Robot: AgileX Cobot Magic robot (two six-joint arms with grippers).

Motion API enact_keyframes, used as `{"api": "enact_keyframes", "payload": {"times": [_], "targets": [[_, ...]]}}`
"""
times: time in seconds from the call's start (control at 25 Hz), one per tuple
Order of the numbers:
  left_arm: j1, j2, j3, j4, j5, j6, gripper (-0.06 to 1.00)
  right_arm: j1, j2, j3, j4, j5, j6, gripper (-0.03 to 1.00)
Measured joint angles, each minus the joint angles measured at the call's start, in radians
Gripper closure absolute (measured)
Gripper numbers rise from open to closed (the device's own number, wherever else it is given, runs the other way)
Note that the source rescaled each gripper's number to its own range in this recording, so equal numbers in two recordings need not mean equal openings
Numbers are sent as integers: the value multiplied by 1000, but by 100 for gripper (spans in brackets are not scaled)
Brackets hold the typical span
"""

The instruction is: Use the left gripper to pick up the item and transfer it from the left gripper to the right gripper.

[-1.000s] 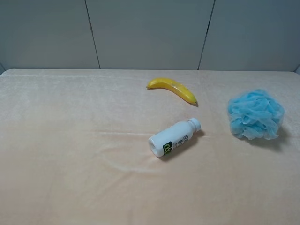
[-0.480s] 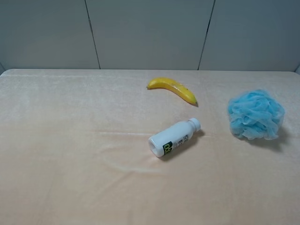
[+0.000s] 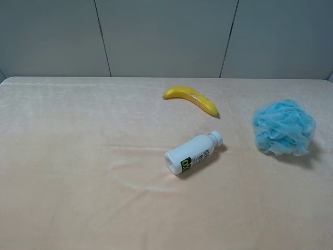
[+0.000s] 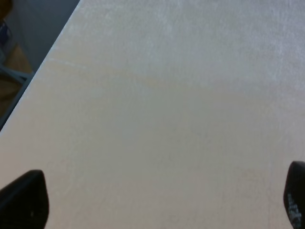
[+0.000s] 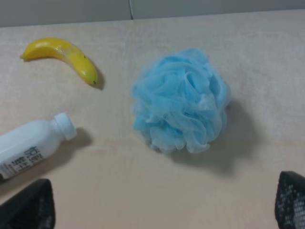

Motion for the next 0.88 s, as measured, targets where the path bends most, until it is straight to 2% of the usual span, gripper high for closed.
{"api": "enact_keyframes", "payload": {"times": [0.88], "targets": [[0,0,0,0,0,0,-4,0,0,0,0,-1,3,-3]]}}
